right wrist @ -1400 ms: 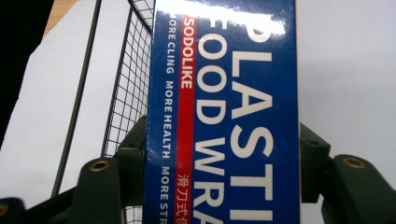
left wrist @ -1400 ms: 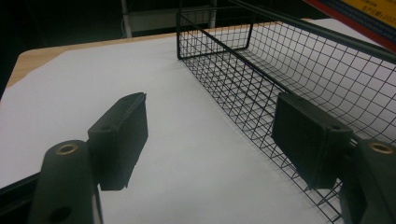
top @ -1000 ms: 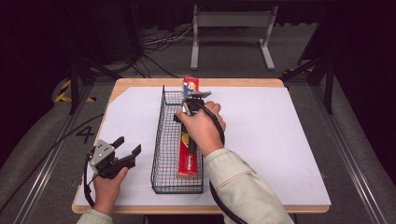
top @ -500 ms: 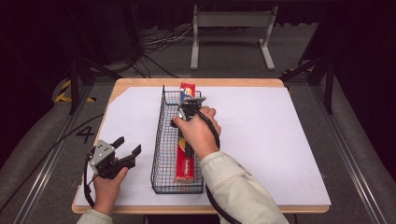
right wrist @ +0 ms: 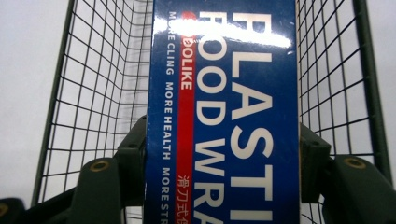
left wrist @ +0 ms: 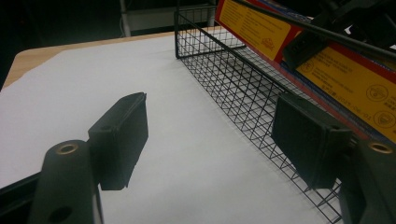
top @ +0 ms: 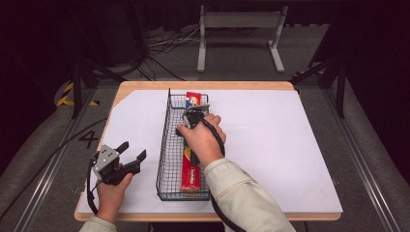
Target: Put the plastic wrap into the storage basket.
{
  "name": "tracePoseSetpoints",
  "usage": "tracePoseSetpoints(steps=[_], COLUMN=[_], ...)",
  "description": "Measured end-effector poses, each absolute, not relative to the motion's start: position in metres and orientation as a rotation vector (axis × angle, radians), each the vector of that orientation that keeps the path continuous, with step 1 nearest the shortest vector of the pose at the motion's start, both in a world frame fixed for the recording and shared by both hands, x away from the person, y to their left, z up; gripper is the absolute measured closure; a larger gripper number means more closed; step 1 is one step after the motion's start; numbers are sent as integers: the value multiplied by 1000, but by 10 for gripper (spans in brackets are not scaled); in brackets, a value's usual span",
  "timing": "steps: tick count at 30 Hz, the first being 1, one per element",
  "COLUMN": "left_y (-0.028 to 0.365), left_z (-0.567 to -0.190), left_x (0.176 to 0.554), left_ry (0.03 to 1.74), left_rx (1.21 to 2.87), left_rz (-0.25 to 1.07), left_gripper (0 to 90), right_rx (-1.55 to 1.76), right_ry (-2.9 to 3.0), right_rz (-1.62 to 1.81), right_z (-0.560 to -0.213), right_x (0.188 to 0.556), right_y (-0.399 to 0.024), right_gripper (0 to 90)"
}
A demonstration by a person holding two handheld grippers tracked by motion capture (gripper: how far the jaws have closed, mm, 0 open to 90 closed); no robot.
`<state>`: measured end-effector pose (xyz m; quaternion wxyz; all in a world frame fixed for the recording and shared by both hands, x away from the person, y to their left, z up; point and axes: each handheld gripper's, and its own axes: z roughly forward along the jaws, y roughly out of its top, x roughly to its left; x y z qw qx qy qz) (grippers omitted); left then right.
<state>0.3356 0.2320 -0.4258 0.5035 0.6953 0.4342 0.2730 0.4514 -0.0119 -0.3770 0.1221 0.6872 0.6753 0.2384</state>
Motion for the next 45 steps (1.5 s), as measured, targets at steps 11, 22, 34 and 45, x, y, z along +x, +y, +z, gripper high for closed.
tracePoseSetpoints(steps=[11,22,34,45], left_y=[232,232,232,234], left_z=[-426,-426,-426,-426], left_x=[335,335,335,334], left_ry=[1047,1045,1043,1053], left_rx=[1682,1687,1684,1680], left_rz=[656,659,657,661], left_gripper=[275,275,275,275], right_rx=[2016,2029,2020,1944], right_ry=[1988,2014,2023,2000], right_rz=[654,599,611,693], right_z=[-386,-393,-392,-365], right_x=[452,452,452,451], right_y=[-7,-3,-1,-2], right_gripper=[387,384,322,321])
